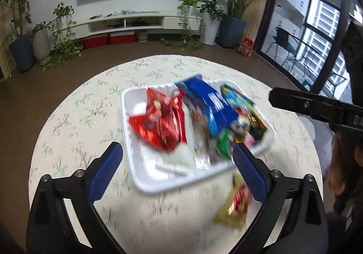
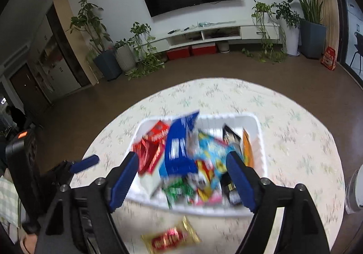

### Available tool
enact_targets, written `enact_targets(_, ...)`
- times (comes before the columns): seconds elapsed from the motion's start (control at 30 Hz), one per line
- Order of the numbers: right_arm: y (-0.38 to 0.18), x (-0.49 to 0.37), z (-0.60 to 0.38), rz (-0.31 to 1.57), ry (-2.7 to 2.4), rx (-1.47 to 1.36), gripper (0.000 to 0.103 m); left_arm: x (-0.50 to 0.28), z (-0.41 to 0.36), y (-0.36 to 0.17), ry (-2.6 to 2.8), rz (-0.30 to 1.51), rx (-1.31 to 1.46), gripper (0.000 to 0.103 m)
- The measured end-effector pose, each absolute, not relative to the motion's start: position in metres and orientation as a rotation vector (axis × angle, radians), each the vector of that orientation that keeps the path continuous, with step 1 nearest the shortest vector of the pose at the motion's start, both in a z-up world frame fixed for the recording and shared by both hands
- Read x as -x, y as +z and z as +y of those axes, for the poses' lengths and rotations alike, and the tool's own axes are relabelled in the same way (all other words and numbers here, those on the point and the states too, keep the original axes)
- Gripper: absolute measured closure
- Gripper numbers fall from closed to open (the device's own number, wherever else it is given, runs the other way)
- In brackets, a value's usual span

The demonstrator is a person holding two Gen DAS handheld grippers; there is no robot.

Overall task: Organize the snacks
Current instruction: 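Open both grippers and withdraw them from the tray, then grasp the red-and-white strawberry packet with the left gripper while the right grasps the gold packet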

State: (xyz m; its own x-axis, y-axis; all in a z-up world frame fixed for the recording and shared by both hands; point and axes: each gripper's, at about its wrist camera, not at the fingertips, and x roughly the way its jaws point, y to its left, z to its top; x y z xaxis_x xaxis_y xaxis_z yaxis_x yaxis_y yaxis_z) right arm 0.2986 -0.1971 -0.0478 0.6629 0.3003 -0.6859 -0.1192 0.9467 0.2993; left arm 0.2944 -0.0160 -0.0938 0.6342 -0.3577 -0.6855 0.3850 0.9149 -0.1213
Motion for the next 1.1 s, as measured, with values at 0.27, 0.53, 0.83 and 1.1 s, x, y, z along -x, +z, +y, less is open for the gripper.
enact_targets(0.27,-0.087,-0.232,-0.222,0.876,0.322,-0.304,0.022,-0.196,-0.020,-0.112,-0.679,0.824,-0.205,0.002)
enact_targets(0.53,-0.110,-0.212,-0.216,0.928,0.405,-0.239,0.022,-0.131,-0.032,-0.141,-0.817,0.873,-0.362,0.002)
enact_targets(0.83,-0.122,-0.208,-0.207,1.011,0.408,-0.213,0.022,-0.126,-0.047,-0.141,-0.868,0.860,-0.458,0.002)
enact_targets(1.1,-0.130,-0.204,-0.202,1.029,0.403,-0.254,0.022,-0.119,-0.068,-0.158,-0.919,0.865,-0.598,0.003)
